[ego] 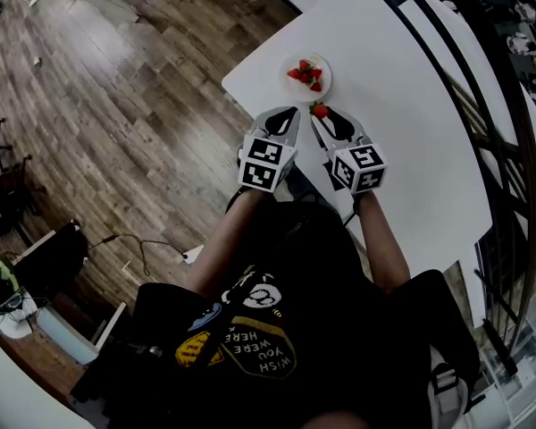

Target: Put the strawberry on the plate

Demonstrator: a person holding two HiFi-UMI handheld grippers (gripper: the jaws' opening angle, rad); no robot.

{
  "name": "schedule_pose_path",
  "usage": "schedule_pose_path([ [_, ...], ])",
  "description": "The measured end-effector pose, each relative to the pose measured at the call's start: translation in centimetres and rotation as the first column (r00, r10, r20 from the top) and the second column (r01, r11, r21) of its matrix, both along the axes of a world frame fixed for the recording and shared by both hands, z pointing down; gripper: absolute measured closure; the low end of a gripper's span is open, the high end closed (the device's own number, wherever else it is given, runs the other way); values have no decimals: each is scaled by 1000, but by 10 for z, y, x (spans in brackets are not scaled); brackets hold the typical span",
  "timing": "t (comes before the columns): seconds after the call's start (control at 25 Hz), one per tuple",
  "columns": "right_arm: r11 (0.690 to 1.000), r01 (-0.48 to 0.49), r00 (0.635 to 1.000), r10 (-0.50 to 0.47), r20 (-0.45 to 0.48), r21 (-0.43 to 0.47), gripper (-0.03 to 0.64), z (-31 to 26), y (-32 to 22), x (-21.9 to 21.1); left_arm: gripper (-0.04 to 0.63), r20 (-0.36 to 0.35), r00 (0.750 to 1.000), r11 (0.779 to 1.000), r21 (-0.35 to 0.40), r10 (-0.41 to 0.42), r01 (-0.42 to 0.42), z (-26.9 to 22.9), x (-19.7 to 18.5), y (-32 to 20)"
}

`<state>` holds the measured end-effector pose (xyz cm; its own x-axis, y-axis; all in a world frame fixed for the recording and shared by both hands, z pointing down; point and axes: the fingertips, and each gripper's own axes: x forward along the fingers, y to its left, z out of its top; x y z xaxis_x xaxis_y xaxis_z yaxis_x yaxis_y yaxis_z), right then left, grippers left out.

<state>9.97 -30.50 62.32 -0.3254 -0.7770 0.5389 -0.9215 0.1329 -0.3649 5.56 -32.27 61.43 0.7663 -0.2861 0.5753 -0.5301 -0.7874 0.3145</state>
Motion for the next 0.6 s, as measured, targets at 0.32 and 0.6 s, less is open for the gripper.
schedule_pose_path([
  [0.32, 999, -11, 999, 9, -43, -47, 474, 34, -25, -5, 595, 21, 1000, 999, -42, 5, -4, 34, -10, -21],
  [0.6, 996, 0, 997, -7, -74, -91, 476, 64, -43, -5, 595, 19, 1000, 996, -93, -10, 11, 55, -9, -33],
])
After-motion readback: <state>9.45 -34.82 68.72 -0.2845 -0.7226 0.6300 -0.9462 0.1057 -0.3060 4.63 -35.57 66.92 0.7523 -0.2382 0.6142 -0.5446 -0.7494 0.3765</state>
